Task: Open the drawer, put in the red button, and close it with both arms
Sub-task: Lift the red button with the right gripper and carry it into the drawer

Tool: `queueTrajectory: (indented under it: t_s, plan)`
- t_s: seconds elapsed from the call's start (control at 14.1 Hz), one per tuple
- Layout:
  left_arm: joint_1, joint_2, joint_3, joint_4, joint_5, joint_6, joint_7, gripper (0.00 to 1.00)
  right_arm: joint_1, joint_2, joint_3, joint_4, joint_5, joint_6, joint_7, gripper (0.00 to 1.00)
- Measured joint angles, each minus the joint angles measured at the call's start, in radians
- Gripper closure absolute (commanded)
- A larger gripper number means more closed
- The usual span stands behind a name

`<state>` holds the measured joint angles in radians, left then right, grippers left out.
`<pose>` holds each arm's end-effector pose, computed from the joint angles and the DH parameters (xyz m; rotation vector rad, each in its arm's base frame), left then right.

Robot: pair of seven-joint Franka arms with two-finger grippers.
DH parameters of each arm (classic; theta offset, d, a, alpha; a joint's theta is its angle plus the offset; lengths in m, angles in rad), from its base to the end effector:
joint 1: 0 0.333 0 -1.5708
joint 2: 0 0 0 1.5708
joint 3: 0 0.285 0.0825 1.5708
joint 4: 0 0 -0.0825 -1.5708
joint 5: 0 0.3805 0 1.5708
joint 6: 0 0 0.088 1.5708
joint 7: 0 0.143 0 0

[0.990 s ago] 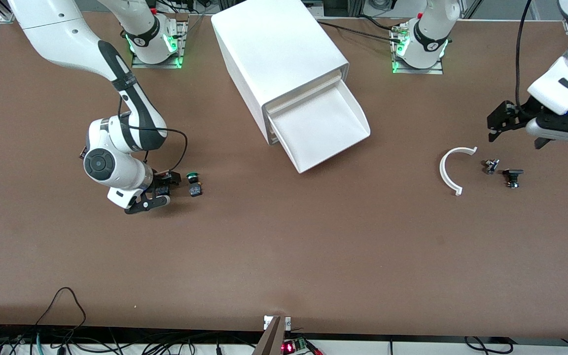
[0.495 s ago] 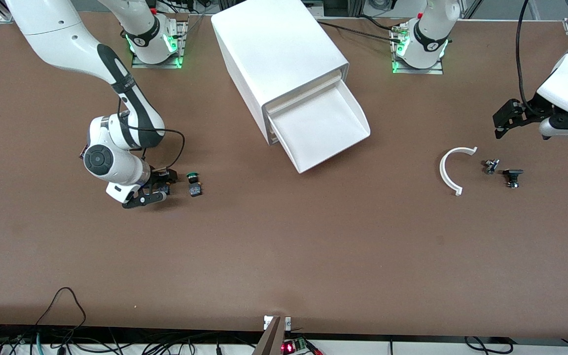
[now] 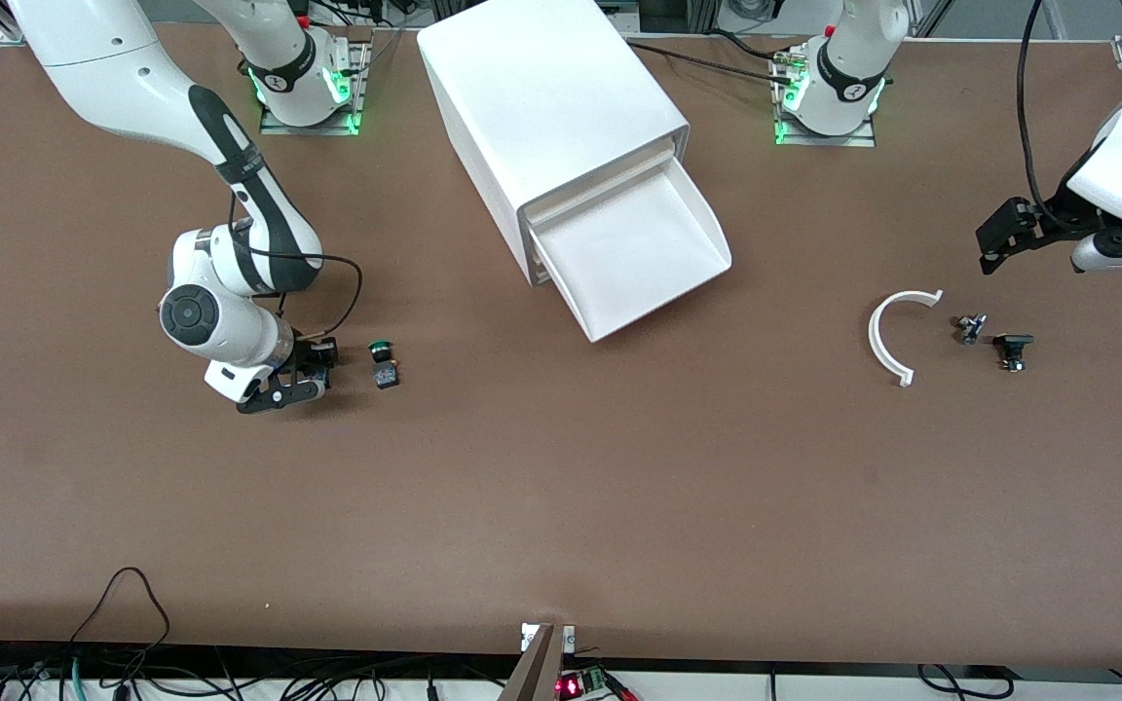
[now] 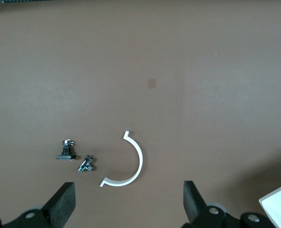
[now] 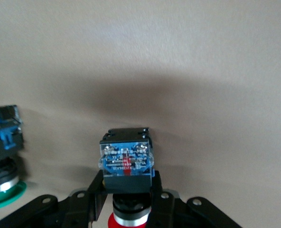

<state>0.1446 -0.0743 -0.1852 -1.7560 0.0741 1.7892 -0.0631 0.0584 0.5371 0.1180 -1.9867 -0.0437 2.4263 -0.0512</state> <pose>0.5513 -0.0159 0.5302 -3.0557 -0.0154 -0.1690 0.5695 0.1034 0.1245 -3.0861 -0.3851 0.1479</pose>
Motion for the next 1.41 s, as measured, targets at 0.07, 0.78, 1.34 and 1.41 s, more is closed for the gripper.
queueTrajectory:
  t_s: [0.07, 0.78, 1.34, 1.41]
  plan:
    - [0.001, 0.002, 0.006, 0.001, 0.0, -0.001, -0.001, 0.0, 0.001, -0.003, 0.001, 0.013, 0.0, -0.001, 0.0, 0.75]
    - [0.021, 0.045, 0.049, 0.004, 0.0, -0.004, -0.005, 0.0, 0.076, -0.077, 0.096, 0.434, -0.002, -0.345, -0.066, 0.75]
    - [0.018, 0.041, 0.037, 0.016, 0.0, -0.004, -0.005, 0.0, 0.257, -0.055, 0.22, 0.592, -0.013, -0.407, -0.41, 0.75]
    - [0.015, 0.039, 0.034, 0.019, 0.0, -0.004, -0.005, 0.0, 0.282, -0.053, 0.221, 0.606, -0.014, -0.411, -0.484, 0.75]
